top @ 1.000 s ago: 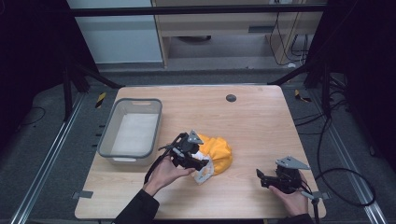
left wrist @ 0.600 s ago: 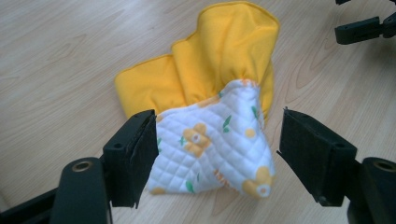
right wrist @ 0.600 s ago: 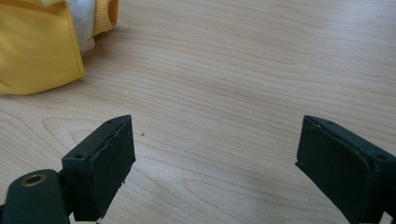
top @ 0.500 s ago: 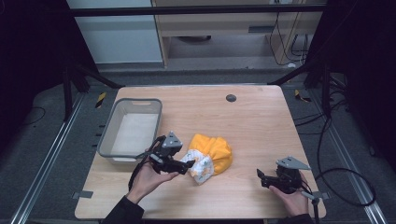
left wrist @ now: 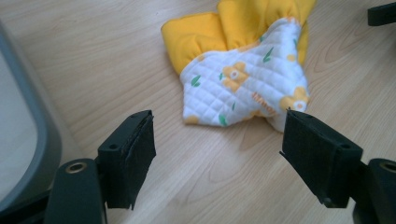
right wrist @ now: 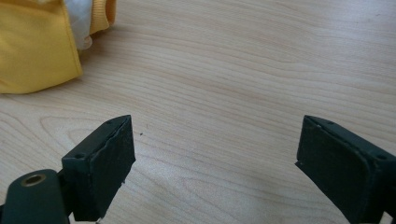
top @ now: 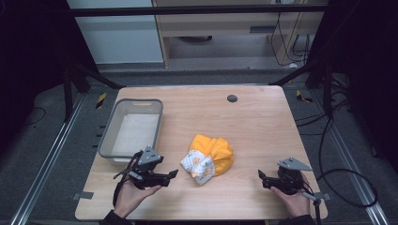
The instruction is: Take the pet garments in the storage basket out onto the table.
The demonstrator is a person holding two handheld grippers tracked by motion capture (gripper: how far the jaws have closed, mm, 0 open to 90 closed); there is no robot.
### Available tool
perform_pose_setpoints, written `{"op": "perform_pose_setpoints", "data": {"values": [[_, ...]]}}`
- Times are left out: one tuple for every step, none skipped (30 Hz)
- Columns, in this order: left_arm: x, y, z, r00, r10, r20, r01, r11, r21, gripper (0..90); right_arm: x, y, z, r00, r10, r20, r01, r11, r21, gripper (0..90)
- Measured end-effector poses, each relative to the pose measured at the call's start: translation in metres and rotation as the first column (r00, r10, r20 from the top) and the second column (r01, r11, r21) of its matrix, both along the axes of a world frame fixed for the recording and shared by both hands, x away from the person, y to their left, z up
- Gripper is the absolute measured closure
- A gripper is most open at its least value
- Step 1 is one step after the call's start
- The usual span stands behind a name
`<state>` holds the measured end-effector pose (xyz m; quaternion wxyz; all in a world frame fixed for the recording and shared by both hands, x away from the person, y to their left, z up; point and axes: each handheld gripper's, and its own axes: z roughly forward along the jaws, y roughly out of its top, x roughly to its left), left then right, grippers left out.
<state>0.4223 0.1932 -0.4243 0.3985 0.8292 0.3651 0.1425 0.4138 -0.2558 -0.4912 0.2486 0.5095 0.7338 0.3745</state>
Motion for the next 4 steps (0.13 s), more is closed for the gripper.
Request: {"op": "perform_pose_setpoints", "data": {"values": [[-0.0015,0.0035,-0.0014,1.0,0.007,0.001,-0.007,1.0,-0.006,25.5,-0.0006,0.0004,0.0004,1.0,-0.005,-0.007,0.005,0.9999,0.009,11.3],[-0.0033,0.0067,-0.0029,0.9999,0.014,-0.001,-0.014,0.9998,-0.014,25.7,-0.0005,0.0001,0.0003,1.0,-0.005,-0.006,0.005,1.0,0.008,11.3],[-0.0054,0.0105,-0.0048,0.9998,0.02,0.001,-0.02,0.9994,-0.027,25.8,-0.0002,-0.0004,-0.0002,1.0,-0.006,-0.001,0.006,1.0,0.002,11.3],[-0.0066,0.0127,-0.0058,0.9998,0.022,0.004,-0.022,0.9993,-0.03,26.1,-0.0001,-0.0006,-0.0004,1.0,-0.007,-0.001,0.007,1.0,0.0,11.3]]}}
